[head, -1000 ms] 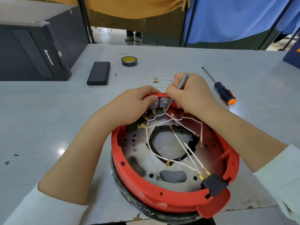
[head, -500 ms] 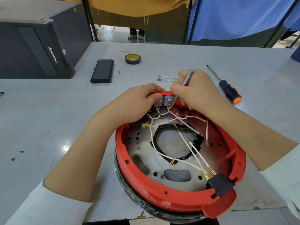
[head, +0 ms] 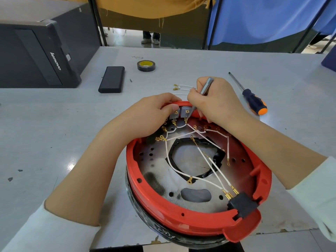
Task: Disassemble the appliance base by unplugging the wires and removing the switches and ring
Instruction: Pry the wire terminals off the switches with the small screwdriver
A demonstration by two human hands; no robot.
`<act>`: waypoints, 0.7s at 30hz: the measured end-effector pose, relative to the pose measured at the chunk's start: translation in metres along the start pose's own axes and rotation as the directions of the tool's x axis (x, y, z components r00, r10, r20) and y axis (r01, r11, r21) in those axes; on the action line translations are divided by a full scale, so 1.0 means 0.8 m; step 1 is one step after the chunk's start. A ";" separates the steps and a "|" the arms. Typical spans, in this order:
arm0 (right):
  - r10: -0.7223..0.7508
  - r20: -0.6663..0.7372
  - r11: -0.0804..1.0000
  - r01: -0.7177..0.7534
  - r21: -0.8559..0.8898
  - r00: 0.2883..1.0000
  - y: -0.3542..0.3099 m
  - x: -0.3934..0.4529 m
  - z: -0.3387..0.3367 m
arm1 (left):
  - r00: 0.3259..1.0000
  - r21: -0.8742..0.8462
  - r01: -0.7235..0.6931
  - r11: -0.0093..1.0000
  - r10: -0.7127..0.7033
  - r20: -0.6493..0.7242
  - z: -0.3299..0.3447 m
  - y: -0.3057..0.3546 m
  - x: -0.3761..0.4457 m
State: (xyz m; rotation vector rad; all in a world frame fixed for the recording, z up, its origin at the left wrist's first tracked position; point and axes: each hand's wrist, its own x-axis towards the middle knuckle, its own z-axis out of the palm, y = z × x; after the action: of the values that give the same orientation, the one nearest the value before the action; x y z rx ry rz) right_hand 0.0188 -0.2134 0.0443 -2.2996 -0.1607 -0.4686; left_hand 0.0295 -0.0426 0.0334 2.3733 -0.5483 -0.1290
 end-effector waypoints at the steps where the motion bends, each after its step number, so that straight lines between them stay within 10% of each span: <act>1: -0.001 0.002 1.000 0.001 -0.004 1.000 0.000 0.000 0.001 | 1.000 -0.003 -0.001 1.000 0.001 0.002 -0.001 0.000 0.000; 21: -0.017 -0.001 1.000 0.017 0.010 1.000 0.004 -0.001 -0.001 | 1.000 -0.004 0.004 1.000 -0.004 0.005 0.000 0.000 0.001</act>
State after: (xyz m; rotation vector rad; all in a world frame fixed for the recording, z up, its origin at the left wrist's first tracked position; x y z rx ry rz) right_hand 0.0186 -0.2158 0.0423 -2.2900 -0.1820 -0.4766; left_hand 0.0300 -0.0425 0.0335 2.3705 -0.5451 -0.1379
